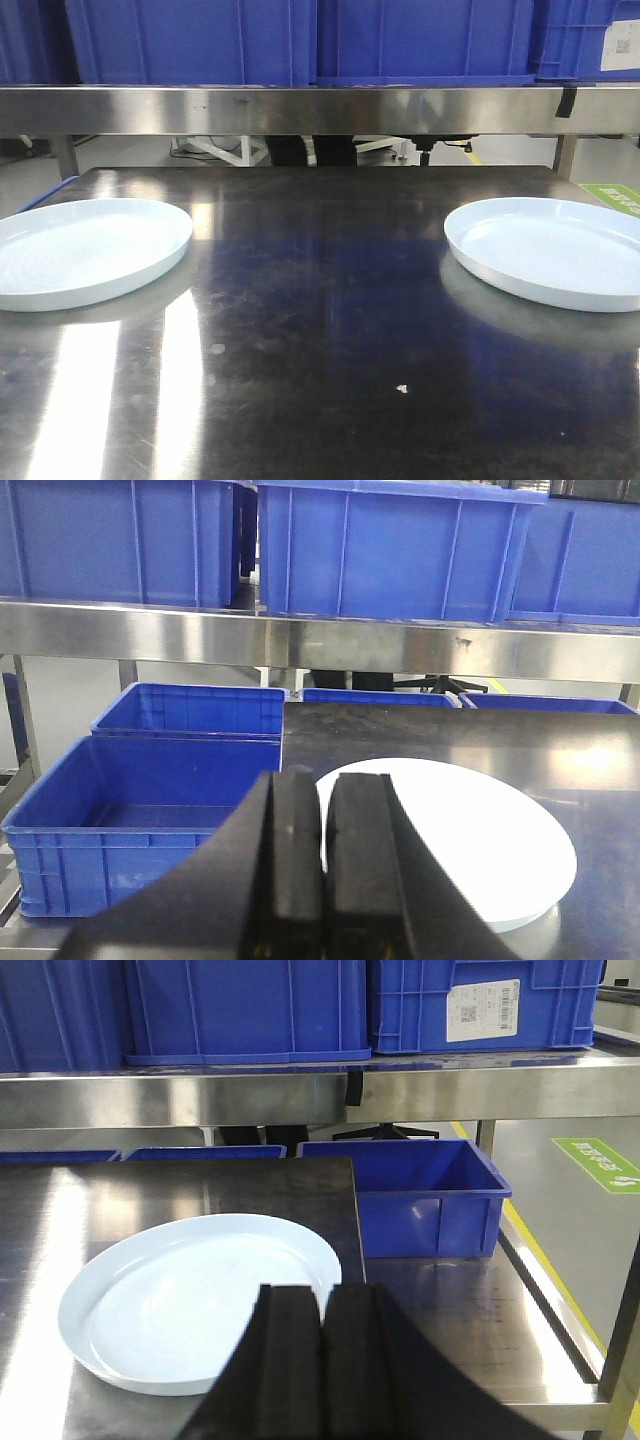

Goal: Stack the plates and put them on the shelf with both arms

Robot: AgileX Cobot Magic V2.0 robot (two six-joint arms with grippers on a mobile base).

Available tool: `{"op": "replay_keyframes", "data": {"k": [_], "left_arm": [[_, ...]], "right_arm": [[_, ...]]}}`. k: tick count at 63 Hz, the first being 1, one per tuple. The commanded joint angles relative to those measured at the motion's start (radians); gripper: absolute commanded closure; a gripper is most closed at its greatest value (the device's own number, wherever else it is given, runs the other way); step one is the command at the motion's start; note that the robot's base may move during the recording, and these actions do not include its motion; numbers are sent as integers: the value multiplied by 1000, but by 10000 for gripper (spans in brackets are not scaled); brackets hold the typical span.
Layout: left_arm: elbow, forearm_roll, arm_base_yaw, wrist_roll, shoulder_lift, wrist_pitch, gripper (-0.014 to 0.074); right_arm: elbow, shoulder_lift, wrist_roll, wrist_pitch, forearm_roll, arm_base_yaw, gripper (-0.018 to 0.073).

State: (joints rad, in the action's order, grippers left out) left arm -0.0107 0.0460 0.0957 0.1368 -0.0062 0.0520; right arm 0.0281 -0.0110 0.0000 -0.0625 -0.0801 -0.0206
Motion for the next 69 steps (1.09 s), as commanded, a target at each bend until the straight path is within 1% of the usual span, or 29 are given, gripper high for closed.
{"op": "replay_keyframes", "data": {"k": [1,33,41,44,49,54,56,59,61,66,69], "left_arm": [[-22,-6,0,-1,-15,-81,512],[-22,-6,0,-1,-15,-85,512],[-22,-13,0,-1,-15,-115,512],[-22,-20,0,-1,-15,-144,512],[-22,-46,0,-1,-15,-240,512],[-6,-46,0,-1,-14,-325,512],[13,-46,0,-1,-14,-333,512],[60,-46,0,-1,-13,-301,512],[105,-46,0,-1,-6,-257,512],[241,-31,0,-1,35,-122,512],[339,-19,0,-1,89,-30,512]], "right_arm": [[-15,-21,0,81,10,-2,503],[-15,-21,0,81,10,-2,503],[-15,-21,0,81,10,-2,503],[-15,-21,0,81,10,-2,503],[-15,-21,0,81,10,-2,503],[-15,-21,0,81,10,-2,503],[-15,-21,0,81,10,-2,503],[-15,-21,0,81,10,-2,503],[-15,-21,0,81,10,-2,503],[-15,-21,0,81,10,-2,503],[-15,-21,0,81,10,-2,503]]}}
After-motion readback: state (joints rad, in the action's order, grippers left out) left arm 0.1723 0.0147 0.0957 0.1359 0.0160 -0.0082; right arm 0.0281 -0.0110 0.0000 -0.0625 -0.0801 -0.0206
